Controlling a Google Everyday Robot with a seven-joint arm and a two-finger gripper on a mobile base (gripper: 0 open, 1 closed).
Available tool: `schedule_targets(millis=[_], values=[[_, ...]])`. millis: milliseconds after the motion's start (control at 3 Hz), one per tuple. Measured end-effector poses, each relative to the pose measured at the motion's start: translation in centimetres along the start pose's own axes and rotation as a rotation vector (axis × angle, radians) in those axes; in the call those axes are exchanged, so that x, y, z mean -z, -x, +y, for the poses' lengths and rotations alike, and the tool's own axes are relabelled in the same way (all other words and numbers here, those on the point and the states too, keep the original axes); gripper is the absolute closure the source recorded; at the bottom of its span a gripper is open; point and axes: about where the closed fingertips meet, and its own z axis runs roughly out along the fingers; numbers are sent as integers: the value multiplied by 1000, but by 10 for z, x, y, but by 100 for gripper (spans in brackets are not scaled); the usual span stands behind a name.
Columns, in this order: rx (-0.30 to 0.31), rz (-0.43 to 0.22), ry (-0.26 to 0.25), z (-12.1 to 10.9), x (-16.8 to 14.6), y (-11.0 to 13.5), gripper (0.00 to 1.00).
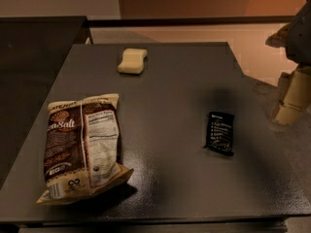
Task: Move rxbar chocolate near sponge
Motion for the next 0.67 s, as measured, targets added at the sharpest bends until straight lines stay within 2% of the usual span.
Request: schedule_targets(millis=[333,667], values=[[0,0,0,0,0,0,0],[-1,-53,26,3,-8,1,0]])
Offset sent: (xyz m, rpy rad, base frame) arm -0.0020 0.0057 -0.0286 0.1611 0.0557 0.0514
